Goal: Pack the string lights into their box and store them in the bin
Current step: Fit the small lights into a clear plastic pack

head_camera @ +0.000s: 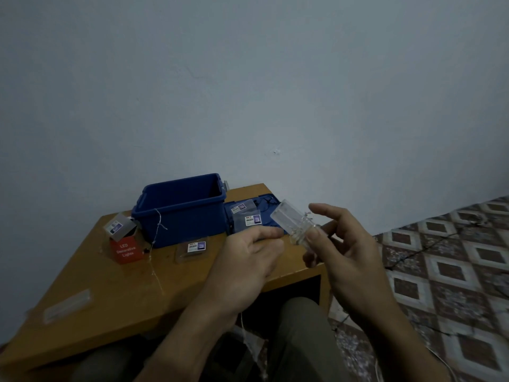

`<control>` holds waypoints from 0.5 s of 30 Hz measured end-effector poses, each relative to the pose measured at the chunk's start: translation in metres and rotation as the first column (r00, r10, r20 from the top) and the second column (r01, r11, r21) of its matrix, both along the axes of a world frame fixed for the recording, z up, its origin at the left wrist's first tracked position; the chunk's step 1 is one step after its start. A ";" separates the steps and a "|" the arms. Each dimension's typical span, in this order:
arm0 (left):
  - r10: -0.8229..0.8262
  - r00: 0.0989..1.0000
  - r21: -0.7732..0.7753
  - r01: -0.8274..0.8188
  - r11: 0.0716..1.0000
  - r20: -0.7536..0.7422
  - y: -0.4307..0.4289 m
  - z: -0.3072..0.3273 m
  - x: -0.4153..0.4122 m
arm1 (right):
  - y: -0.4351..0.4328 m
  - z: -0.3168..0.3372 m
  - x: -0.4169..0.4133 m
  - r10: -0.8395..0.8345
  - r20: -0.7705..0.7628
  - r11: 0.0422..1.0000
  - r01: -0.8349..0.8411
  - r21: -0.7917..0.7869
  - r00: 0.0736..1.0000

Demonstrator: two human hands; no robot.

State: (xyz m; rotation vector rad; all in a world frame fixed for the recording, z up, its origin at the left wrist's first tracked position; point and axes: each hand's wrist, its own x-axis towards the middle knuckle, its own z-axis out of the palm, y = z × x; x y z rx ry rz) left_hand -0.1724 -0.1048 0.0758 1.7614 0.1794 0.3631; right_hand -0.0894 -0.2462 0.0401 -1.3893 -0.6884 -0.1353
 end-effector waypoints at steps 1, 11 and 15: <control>-0.008 1.000 -0.004 0.008 1.000 0.013 0.000 0.001 0.000 | 0.001 0.000 -0.001 0.022 -0.008 1.000 -0.022 0.001 1.000; -0.010 0.999 -0.108 0.014 0.994 0.037 0.006 -0.003 -0.001 | 0.001 -0.001 0.002 0.114 -0.064 0.993 -0.113 0.021 0.991; -0.009 0.999 -0.110 0.013 0.994 0.038 0.008 -0.006 0.000 | 0.001 0.000 0.002 0.128 -0.086 0.992 -0.127 0.027 0.988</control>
